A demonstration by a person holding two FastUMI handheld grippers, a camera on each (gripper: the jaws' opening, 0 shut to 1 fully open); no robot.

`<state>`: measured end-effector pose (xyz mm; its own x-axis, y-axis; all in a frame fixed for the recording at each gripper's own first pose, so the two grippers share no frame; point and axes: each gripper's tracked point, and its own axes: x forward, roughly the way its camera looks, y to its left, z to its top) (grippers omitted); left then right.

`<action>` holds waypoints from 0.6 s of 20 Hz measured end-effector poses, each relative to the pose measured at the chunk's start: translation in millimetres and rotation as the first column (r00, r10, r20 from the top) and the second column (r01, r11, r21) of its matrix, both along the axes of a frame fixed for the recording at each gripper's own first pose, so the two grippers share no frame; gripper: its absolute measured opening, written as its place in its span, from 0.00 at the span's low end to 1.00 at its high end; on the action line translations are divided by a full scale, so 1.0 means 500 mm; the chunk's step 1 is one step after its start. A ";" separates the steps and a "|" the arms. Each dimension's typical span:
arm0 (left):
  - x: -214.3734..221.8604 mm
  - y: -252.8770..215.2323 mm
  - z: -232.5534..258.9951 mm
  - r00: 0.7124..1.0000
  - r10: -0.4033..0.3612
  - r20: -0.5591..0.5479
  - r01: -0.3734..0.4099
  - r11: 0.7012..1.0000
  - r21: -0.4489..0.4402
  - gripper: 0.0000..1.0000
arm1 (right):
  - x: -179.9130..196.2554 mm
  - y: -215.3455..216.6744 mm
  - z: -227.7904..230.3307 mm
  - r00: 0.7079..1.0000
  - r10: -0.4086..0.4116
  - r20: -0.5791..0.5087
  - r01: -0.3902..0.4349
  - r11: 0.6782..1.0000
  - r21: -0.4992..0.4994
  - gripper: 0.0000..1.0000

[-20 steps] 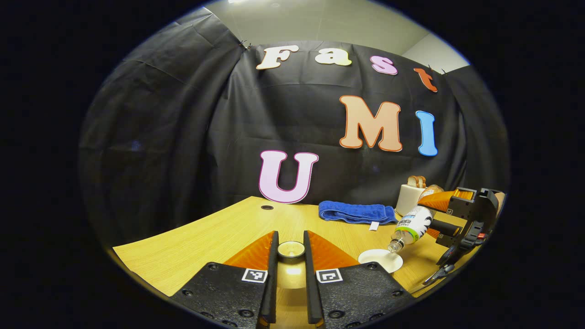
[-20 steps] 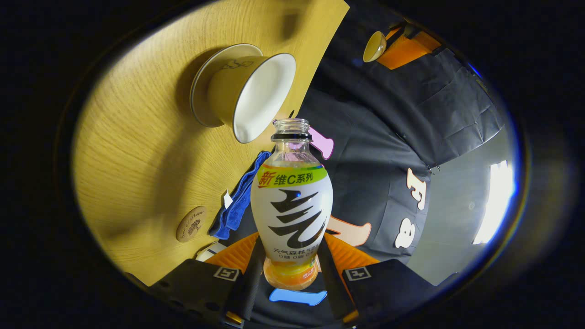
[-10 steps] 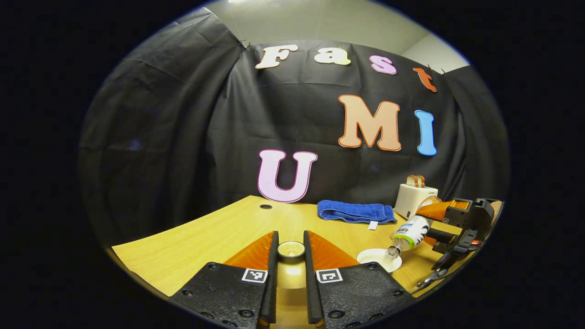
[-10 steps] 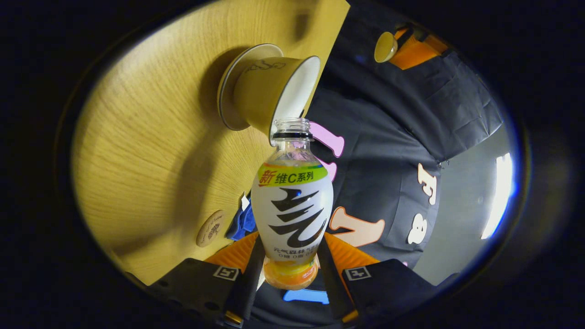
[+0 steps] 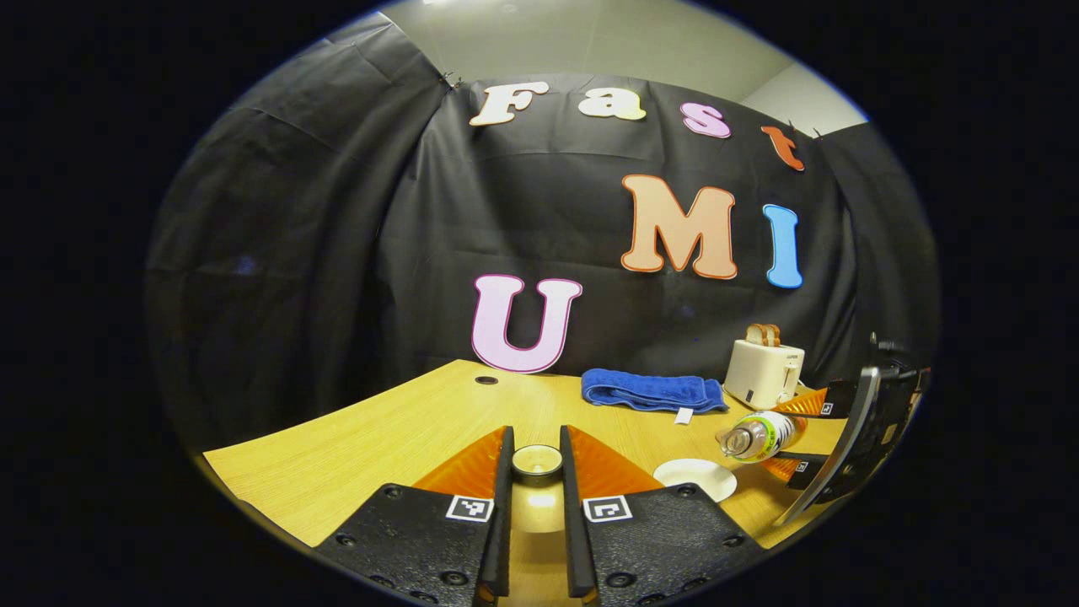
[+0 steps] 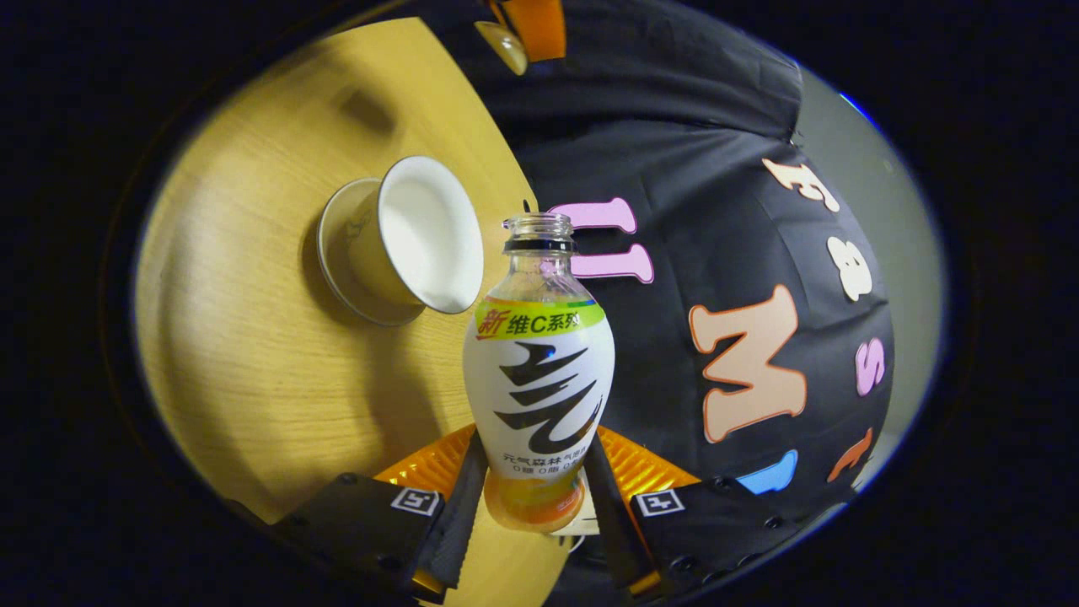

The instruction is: Open the teacup lid with one hand, grasp the water bottle and pour water into the teacup with the other hand; after pouring, place the water bottle on the coaster and then close the teacup lid.

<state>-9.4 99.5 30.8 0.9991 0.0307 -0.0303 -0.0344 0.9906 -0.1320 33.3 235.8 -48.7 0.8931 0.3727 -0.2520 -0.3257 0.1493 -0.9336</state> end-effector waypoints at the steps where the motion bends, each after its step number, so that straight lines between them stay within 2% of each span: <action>1: -0.002 -0.001 0.000 1.000 -0.001 -0.001 0.001 1.000 -0.002 0.24 | -0.001 0.003 0.001 0.999 -0.011 -0.038 0.012 0.999 0.042 0.67; 4: -0.001 -0.002 -0.001 1.000 -0.005 -0.002 0.005 1.000 -0.004 0.24 | -0.009 0.006 -0.012 0.987 -0.030 -0.160 0.058 0.984 0.169 0.67; 7: -0.004 -0.005 0.001 1.000 -0.006 0.000 0.006 1.000 -0.006 0.24 | -0.008 0.018 -0.005 0.963 -0.031 -0.269 0.112 0.949 0.294 0.67; 10: -0.002 -0.008 0.002 1.000 -0.012 0.001 0.012 1.000 -0.009 0.24 | 0.004 0.018 0.005 0.937 -0.027 -0.349 0.180 0.893 0.413 0.71; 12: -0.002 -0.011 0.002 1.000 -0.016 0.002 0.016 1.000 -0.011 0.24 | 0.022 0.010 0.025 0.926 -0.034 -0.376 0.228 0.844 0.486 0.68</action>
<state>-10.4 94.0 31.8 0.9995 0.0144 -0.0288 -0.0184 0.9895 -0.1433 44.3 240.7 -36.1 0.8360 0.4195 -0.3536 -0.5487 0.6371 -0.5414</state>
